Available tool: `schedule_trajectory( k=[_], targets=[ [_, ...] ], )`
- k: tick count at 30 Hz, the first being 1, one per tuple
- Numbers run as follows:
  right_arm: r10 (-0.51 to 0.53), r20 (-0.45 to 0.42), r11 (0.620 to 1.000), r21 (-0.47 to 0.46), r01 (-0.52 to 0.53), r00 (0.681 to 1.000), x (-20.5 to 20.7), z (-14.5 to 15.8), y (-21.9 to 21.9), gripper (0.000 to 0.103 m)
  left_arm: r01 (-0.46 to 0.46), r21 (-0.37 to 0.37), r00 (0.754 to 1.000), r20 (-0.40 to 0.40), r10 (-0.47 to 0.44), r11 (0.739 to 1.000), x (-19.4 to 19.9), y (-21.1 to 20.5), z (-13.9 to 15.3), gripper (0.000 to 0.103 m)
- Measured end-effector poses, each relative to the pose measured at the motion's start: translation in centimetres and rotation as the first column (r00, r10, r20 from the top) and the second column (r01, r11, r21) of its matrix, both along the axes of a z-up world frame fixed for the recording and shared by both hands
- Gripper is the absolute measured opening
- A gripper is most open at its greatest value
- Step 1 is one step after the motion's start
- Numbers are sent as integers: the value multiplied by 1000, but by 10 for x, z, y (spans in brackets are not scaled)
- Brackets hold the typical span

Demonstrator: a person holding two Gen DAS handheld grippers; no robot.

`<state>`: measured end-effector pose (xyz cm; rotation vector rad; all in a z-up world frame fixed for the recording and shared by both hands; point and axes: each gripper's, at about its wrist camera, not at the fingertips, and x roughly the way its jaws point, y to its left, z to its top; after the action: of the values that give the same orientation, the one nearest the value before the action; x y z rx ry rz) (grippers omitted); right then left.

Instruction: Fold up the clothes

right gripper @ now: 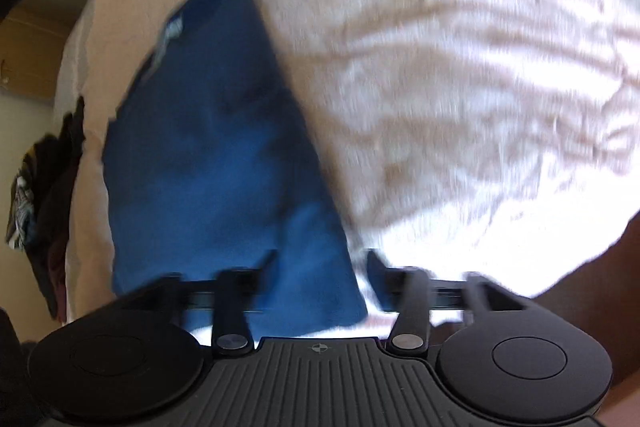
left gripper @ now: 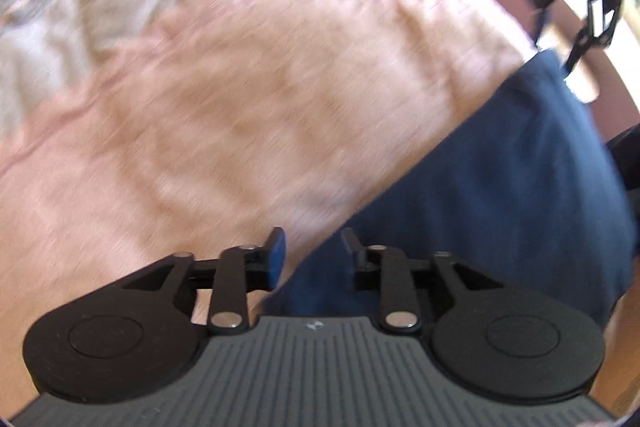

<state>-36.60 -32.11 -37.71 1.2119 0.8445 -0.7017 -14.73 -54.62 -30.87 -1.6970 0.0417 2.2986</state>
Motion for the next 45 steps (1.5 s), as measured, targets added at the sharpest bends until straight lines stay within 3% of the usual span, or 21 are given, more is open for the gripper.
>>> schedule_trajectory(
  k=[2, 5, 8, 9, 10, 11, 12, 14, 19, 21, 22, 23, 28, 30, 33, 36, 42, 45],
  targets=[
    [-47, 50, 999, -15, 48, 998, 0, -3, -1, 59, 84, 44, 996, 1, -84, 995, -12, 31, -11, 27],
    [-65, 84, 997, -23, 68, 994, 10, -11, -6, 59, 213, 52, 976, 25, -215, 976, -30, 73, -42, 28],
    [-70, 111, 997, -14, 72, 991, 5, -20, -15, 59, 247, 48, 967, 49, -249, 968, -38, 86, -61, 27],
    [-76, 121, 997, -9, 77, 990, 6, -25, -17, 59, 242, 48, 968, 59, -244, 969, -39, 85, -63, 15],
    [-92, 139, 996, 7, 92, 986, 7, -32, -19, 57, 234, 38, 969, 65, -236, 971, -35, 82, -61, 11],
    [-110, 147, 994, 23, 108, 983, 6, -36, -21, 22, 227, 27, 971, 71, -228, 974, -31, 79, -58, 9],
    [-117, 155, 993, 52, 110, 981, 7, -42, -22, 14, 212, 15, 975, 63, -213, 977, -23, 76, -52, 9],
    [-101, 166, 994, 50, 94, 981, 3, -34, -17, 13, 174, 1, 983, 53, -174, 985, -9, 71, -45, 7],
    [-169, 169, 985, 73, 159, 971, -12, -41, -2, 14, 60, 13, 997, 56, -61, 998, 3, 56, -57, 3],
    [-190, 161, 982, 48, 184, 969, -12, -38, -4, 25, 53, 2, 998, 41, -53, 999, 5, 55, -54, 3],
    [-186, 136, 982, 28, 184, 973, -12, -33, -4, 42, 44, -14, 998, 35, -44, 999, 7, 54, -51, 3],
    [-175, 104, 985, 12, 175, 979, -11, -30, -5, 48, 34, -31, 999, 28, -33, 999, 9, 52, -47, 3],
    [-151, 64, 988, -27, 153, 987, -12, -21, -7, 50, -130, -149, 991, 16, 134, 980, 38, 33, -33, 2],
    [-142, -7, 989, -43, 142, 990, -9, -23, -6, 50, -214, -174, 976, 1, 218, 961, 57, 31, -23, 3],
    [-147, -18, 986, -84, 145, 989, -9, -13, -1, 50, -355, -179, 935, -50, 352, 918, 91, 36, 7, 5],
    [-150, 5, 981, -119, 150, 989, -10, 2, 8, 51, -493, -175, 870, -106, 481, 852, 119, 62, 34, 8],
    [-68, 4, 984, -164, 67, 998, -3, 30, 31, 51, -718, -155, 696, -197, 691, 679, 167, 163, 80, 33],
    [-6, 16, 979, -205, 10, 1000, 4, 45, 48, 51, -805, -162, 594, -213, 776, 571, 187, 231, 93, 45]
  ],
)
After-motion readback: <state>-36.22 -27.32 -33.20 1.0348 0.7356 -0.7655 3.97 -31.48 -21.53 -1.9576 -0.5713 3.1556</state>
